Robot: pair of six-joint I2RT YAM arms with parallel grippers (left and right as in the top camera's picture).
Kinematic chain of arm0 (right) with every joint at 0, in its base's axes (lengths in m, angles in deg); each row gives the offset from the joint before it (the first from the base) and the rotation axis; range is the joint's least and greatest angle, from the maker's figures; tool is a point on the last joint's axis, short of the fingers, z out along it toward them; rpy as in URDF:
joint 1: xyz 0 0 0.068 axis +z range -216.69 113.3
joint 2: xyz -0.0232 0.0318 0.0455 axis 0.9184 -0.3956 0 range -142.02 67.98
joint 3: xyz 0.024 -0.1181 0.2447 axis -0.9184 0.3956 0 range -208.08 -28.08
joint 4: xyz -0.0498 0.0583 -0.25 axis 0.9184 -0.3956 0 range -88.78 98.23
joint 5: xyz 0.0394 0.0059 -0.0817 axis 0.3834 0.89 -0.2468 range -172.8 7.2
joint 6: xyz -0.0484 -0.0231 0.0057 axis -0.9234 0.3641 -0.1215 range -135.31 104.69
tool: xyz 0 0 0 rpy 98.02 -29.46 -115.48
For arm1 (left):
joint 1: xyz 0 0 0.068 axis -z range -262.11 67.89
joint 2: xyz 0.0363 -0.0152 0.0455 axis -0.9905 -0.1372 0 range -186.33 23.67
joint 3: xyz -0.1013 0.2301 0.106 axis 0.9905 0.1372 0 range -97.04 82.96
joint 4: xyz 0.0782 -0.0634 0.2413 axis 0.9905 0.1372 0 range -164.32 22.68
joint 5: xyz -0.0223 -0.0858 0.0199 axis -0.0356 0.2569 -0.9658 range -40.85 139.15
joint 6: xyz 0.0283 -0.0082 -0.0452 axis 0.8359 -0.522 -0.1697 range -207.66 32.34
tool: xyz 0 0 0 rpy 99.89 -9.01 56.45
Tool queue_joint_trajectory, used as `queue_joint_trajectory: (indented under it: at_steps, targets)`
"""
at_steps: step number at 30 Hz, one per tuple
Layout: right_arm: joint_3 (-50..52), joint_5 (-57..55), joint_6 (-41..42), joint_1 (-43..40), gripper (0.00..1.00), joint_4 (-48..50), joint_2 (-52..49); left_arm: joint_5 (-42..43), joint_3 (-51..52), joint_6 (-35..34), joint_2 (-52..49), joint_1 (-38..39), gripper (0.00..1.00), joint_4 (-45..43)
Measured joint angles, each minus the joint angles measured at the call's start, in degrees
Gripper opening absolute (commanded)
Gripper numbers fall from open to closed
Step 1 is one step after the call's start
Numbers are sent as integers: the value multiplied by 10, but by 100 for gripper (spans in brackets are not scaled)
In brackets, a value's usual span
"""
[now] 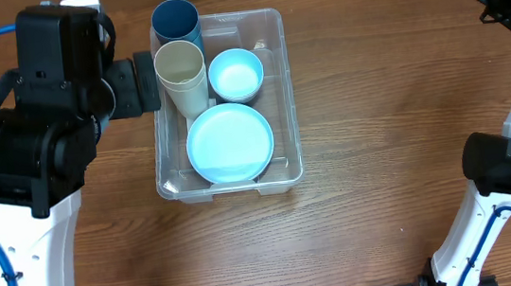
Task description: Pack container
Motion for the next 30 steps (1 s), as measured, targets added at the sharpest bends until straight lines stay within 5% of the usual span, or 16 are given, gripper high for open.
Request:
queue_joint_trajectory:
  at_steps: [9, 14, 19, 30]
  targets:
    - [0, 0, 0, 0, 100, 0, 0, -2, 1, -2, 14, 0, 100, 56]
    - [0, 0, 0, 0, 100, 0, 0, -19, 2, -18, 123, 0, 100, 78]
    - [0, 0, 0, 0, 100, 0, 0, -26, 20, -45, 250, 0, 100, 12]
    - [0, 0, 0, 0, 100, 0, 0, -2, 459, -52, 490, 0, 100, -208]
